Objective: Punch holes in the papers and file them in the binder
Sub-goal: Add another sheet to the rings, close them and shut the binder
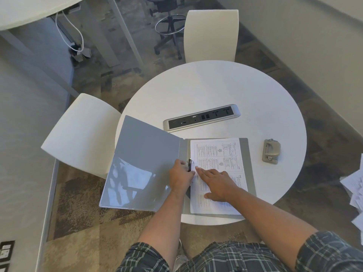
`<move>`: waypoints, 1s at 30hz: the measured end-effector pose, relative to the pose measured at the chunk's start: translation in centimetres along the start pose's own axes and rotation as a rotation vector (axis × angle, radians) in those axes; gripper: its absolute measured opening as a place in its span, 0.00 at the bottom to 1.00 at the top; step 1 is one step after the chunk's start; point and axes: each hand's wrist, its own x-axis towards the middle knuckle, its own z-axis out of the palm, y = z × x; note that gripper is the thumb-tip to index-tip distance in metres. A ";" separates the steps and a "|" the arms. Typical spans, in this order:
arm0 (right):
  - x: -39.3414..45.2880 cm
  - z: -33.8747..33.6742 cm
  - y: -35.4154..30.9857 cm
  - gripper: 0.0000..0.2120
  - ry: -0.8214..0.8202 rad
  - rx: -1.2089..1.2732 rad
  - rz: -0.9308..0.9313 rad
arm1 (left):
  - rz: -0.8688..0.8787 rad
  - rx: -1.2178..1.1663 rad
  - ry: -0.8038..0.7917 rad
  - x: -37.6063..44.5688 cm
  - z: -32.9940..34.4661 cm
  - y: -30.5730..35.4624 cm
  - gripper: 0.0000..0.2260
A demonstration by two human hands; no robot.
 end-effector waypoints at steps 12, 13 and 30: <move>0.2 0.3 -0.1 0.41 0.021 -0.048 0.002 | 0.013 -0.087 -0.144 0.2 -0.2 -1.9 0.06; 0.3 0.2 -0.1 0.39 0.013 -0.062 -0.001 | 0.011 -0.071 -0.148 0.1 -0.2 -2.1 0.06; 1.8 -0.6 -3.6 0.24 0.122 -0.240 0.067 | -0.087 -0.162 -0.037 -1.0 -0.1 -4.4 0.12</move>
